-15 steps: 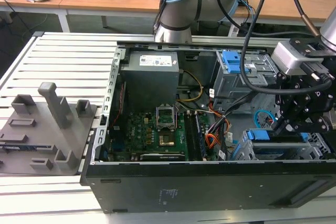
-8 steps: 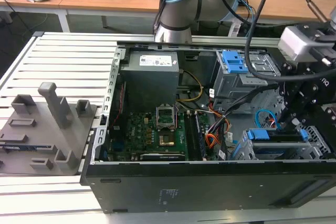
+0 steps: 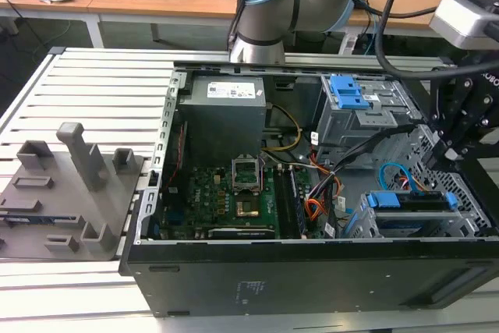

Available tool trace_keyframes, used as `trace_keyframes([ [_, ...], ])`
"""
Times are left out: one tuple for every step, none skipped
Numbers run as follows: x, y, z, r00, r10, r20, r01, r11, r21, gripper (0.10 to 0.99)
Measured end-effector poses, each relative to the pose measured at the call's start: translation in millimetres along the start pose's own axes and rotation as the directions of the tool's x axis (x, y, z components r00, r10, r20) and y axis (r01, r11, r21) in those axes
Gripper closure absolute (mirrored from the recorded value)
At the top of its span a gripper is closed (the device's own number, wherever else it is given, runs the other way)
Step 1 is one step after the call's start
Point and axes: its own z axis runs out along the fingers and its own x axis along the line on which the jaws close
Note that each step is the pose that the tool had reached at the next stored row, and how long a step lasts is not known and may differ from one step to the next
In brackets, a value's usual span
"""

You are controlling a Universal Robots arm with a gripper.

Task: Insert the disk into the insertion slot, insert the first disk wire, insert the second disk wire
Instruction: 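Insert the second disk wire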

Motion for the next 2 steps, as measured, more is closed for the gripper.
trace_keyframes([
  [0.0,0.0,-0.1,1.0,0.0,-0.0001,0.0,1.0,0.0,0.98],
  [0.0,0.0,-0.2,1.0,0.0,-0.0001,0.0,1.0,0.0,0.98],
])
